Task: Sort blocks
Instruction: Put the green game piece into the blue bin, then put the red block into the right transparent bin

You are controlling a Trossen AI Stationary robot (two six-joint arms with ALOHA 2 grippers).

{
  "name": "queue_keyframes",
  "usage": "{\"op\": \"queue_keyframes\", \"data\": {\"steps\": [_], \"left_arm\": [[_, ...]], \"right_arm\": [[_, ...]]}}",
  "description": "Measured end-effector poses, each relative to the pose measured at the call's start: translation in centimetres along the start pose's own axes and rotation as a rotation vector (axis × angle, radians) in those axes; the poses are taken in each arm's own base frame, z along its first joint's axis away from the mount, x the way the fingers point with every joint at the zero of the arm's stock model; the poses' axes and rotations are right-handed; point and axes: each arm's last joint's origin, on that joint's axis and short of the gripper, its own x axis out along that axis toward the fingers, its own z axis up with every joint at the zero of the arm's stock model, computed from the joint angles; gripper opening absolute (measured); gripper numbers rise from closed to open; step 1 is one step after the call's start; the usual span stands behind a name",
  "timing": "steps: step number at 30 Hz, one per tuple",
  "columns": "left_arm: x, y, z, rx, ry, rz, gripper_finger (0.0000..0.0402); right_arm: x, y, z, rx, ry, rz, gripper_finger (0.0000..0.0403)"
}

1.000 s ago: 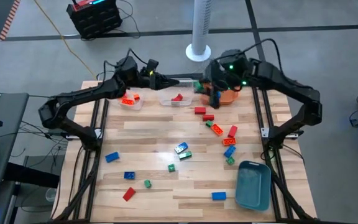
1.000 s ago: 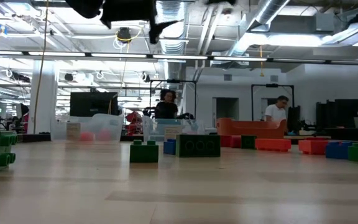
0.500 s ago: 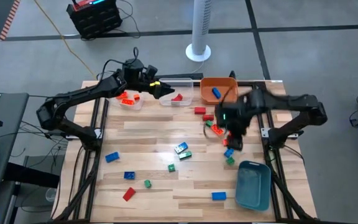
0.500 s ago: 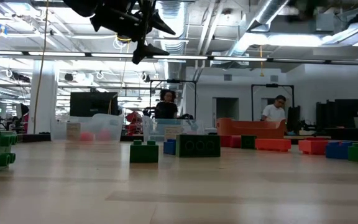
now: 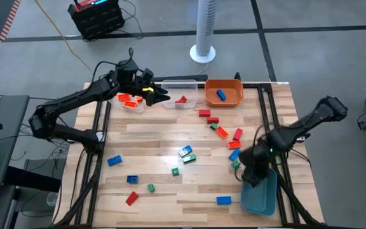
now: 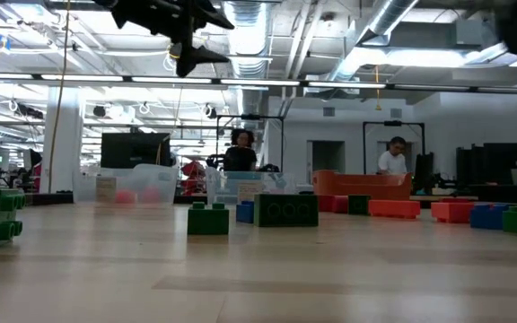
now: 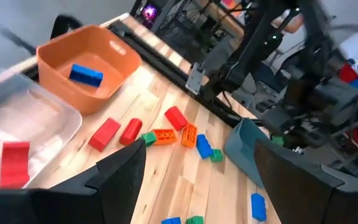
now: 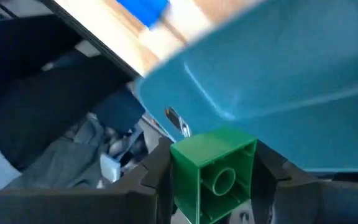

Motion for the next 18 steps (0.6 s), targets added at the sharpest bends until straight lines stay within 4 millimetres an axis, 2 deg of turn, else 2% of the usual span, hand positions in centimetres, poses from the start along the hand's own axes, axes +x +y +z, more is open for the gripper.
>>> {"op": "queue_keyframes", "data": {"steps": [5,8,14,18], "left_arm": [[-1.1,-0.6,0.1,0.021,-0.016,0.009,0.029],[-1.2,-0.6,-0.2,0.01,0.007,0.022,0.029],[-1.1,-0.3,-0.8,0.017,0.064,0.066,0.029],[-1.2,-0.2,-0.9,0.008,0.065,0.095,0.029]], "right_arm": [[3.7,-0.9,-0.6,0.039,0.051,-0.07,0.0162],[4.7,-1.1,-0.6,0.022,0.057,-0.105,0.0187],[4.3,-1.0,-0.6,0.009,0.035,-0.085,0.0257],[2.7,-0.6,-1.2,-0.013,0.005,-0.055,0.0271]]}}
